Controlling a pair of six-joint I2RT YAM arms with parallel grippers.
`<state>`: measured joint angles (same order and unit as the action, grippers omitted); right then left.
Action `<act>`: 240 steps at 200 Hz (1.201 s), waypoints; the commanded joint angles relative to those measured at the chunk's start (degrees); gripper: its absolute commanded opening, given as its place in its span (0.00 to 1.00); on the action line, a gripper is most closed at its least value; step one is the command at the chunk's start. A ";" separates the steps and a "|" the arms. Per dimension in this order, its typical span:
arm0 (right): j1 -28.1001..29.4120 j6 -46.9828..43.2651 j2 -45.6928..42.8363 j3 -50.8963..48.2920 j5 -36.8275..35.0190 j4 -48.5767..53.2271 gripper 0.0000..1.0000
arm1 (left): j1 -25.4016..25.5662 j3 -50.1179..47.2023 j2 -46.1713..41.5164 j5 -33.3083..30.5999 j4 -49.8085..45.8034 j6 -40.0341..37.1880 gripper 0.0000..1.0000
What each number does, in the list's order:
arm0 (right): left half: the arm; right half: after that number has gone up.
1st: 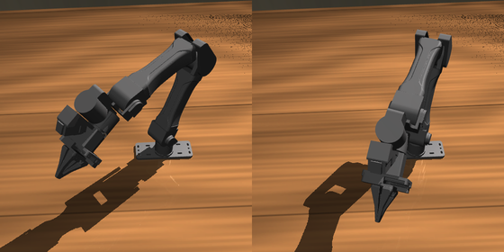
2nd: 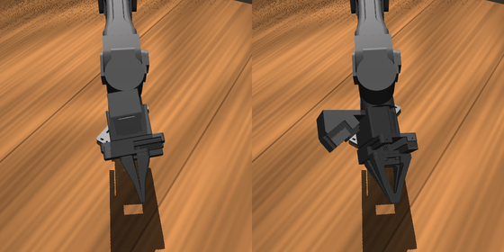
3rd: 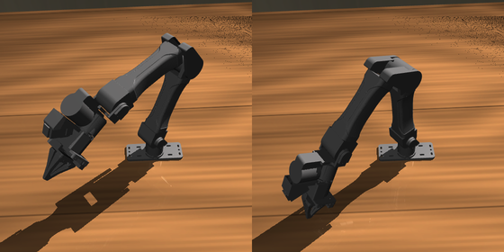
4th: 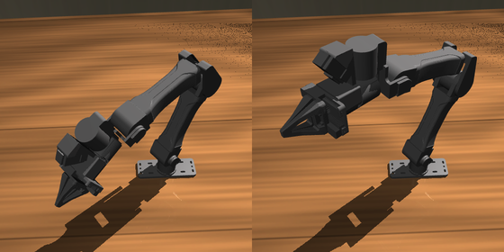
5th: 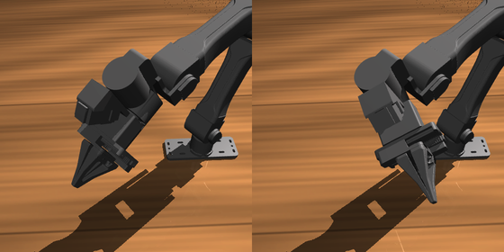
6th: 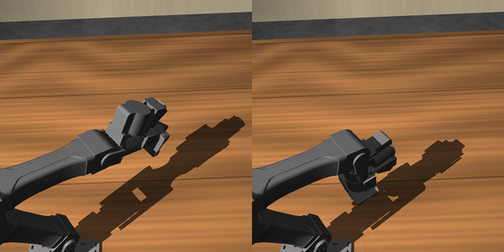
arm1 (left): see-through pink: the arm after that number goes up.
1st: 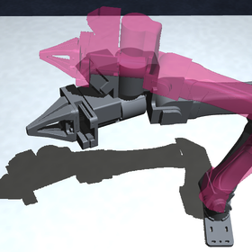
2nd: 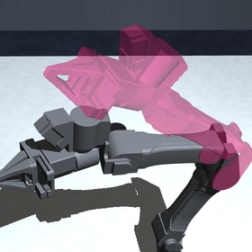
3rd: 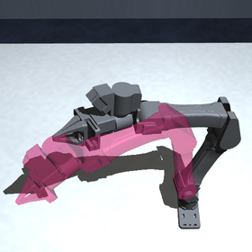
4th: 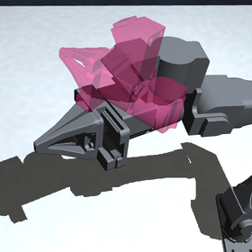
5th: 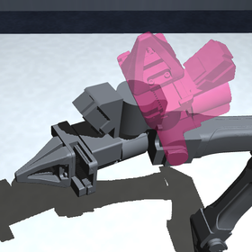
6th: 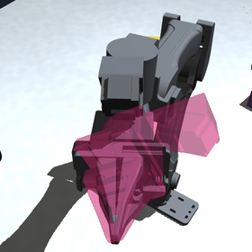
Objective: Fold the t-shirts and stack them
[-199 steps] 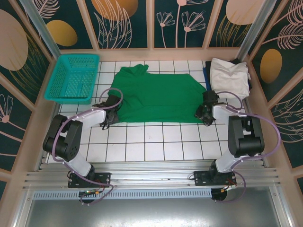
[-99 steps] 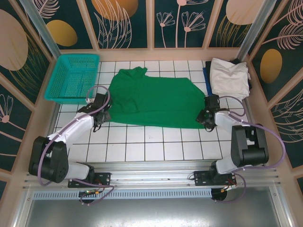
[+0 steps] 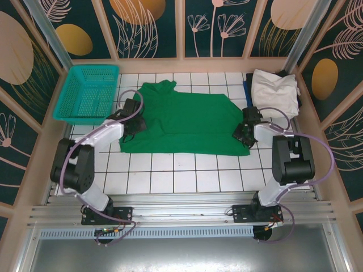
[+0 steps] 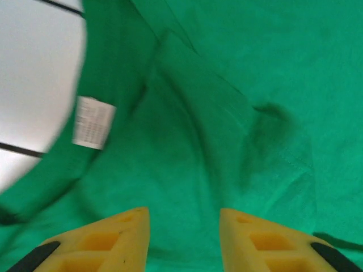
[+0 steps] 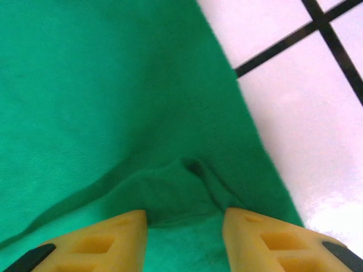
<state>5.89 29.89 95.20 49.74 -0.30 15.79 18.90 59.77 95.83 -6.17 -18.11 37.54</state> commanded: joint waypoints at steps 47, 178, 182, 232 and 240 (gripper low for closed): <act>-0.73 1.40 -6.61 -11.52 -3.24 3.27 0.41 | -0.05 -19.99 -6.54 2.41 2.41 2.81 0.39; 0.37 -6.77 12.23 24.79 -3.18 2.96 0.52 | -0.34 43.01 25.18 -8.45 -12.58 -8.52 0.68; 0.28 -6.99 13.63 26.06 -2.94 3.07 0.52 | -0.43 46.55 28.13 -8.43 -13.67 -8.47 0.66; -0.18 -10.42 25.90 39.00 1.36 5.77 0.54 | -2.02 69.86 48.56 -3.15 -20.13 -5.91 0.61; -0.18 -11.13 27.03 39.99 2.27 6.32 0.54 | -2.24 68.68 48.72 -2.64 -18.80 -5.58 0.61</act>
<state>6.09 22.20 119.59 85.41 -0.03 18.85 18.00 127.11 142.93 -11.31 -32.32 31.11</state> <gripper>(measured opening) 0.541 0.613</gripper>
